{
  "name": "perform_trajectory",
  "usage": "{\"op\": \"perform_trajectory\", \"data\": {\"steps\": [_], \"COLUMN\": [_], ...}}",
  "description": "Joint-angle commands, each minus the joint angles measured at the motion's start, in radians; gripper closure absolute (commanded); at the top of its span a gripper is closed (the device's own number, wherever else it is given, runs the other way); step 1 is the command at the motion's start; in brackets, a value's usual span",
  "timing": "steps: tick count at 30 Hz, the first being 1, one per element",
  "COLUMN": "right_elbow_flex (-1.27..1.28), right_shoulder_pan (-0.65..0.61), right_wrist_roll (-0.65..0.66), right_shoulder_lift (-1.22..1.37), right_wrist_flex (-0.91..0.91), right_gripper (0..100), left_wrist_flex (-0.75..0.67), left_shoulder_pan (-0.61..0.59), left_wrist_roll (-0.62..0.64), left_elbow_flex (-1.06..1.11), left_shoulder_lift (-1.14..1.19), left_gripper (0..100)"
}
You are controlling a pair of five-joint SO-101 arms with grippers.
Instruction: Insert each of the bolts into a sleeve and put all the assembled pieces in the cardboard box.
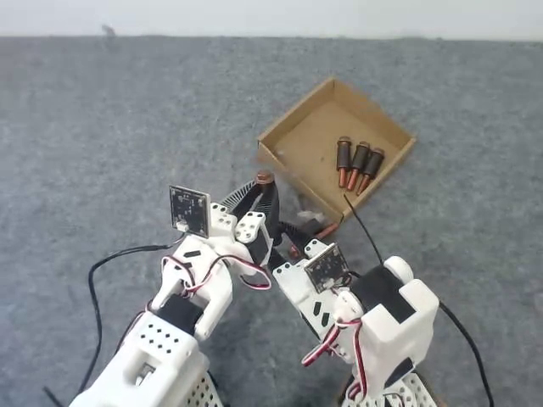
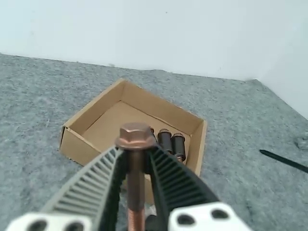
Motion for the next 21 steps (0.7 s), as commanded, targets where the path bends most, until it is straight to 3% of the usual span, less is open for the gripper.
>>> {"op": "perform_trajectory", "data": {"steps": [1,17,21], "right_elbow_flex": [0.029,0.052,0.048], "right_shoulder_pan": [0.019,0.024,0.033], "right_wrist_roll": [-0.034,-0.034,-0.034], "right_shoulder_lift": [-0.084,-0.125,-0.127], "right_wrist_flex": [-0.030,-0.027,-0.027], "right_gripper": [99.2,99.2,99.2], "left_wrist_flex": [-0.092,-0.097,-0.012], "left_shoulder_pan": [0.002,0.015,0.028], "left_wrist_roll": [0.003,-0.077,-0.141], "left_elbow_flex": [0.015,0.073,0.090], "left_shoulder_lift": [-0.015,-0.014,-0.014], "left_gripper": [99,99,99]}}
